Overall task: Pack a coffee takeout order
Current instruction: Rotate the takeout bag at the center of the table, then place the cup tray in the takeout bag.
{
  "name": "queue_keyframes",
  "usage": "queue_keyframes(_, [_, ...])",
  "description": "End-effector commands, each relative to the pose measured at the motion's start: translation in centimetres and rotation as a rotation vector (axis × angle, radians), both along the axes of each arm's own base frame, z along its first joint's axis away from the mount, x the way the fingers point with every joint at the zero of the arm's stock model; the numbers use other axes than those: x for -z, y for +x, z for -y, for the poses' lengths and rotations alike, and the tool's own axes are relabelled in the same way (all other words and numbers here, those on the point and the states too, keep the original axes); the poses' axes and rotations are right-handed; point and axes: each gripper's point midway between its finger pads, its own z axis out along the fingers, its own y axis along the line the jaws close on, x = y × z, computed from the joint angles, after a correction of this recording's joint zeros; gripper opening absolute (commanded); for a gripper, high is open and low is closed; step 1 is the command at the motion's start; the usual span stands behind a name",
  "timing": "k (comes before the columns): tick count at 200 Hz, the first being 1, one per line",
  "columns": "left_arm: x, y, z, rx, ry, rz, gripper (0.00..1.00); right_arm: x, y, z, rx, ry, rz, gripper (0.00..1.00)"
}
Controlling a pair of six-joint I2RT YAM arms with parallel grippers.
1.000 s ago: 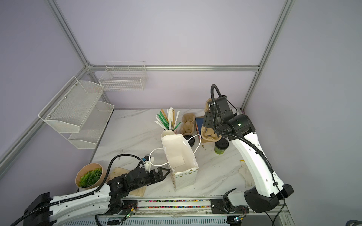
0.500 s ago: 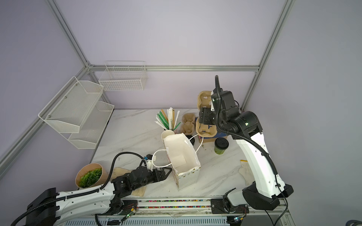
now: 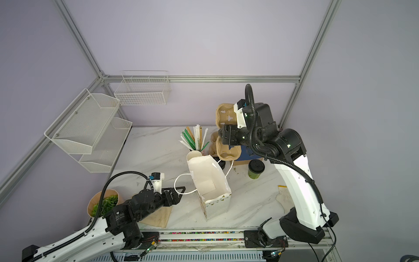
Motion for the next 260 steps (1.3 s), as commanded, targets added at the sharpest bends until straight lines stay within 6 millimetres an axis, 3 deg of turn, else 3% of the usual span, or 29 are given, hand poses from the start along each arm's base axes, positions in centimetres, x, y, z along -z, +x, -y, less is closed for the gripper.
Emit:
queue_keyframes(1, [-5.5, 0.2, -3.4, -0.066, 0.096, 0.124, 1.00, 0.2, -0.7, -2.0, -0.059, 0.047, -0.019, 0.74])
queue_keyframes(40, [-10.6, 0.0, -8.2, -0.174, 0.243, 0.253, 1.00, 1.5, -2.4, -5.4, -0.126, 0.041, -0.055, 0.74])
queue_keyframes(71, [-12.7, 0.0, -10.6, -0.231, 0.336, 0.316, 1.00, 1.7, -3.8, -7.4, -0.144, 0.009, -0.057, 0.74])
queue_keyframes(105, [-14.4, -0.3, -12.3, -0.280, 0.368, 0.361, 1.00, 5.4, -5.3, -9.5, -0.146, -0.084, -0.124, 0.74])
queue_keyframes(196, [-12.8, 0.1, -12.3, -0.282, 0.432, 0.359, 1.00, 11.9, -5.8, -7.4, -0.049, -0.265, -0.227, 0.74])
queue_keyframes(260, [-12.5, 0.1, -12.0, -0.266, 0.439, 0.351, 1.00, 14.5, -6.6, -6.3, -0.062, -0.356, -0.279, 0.74])
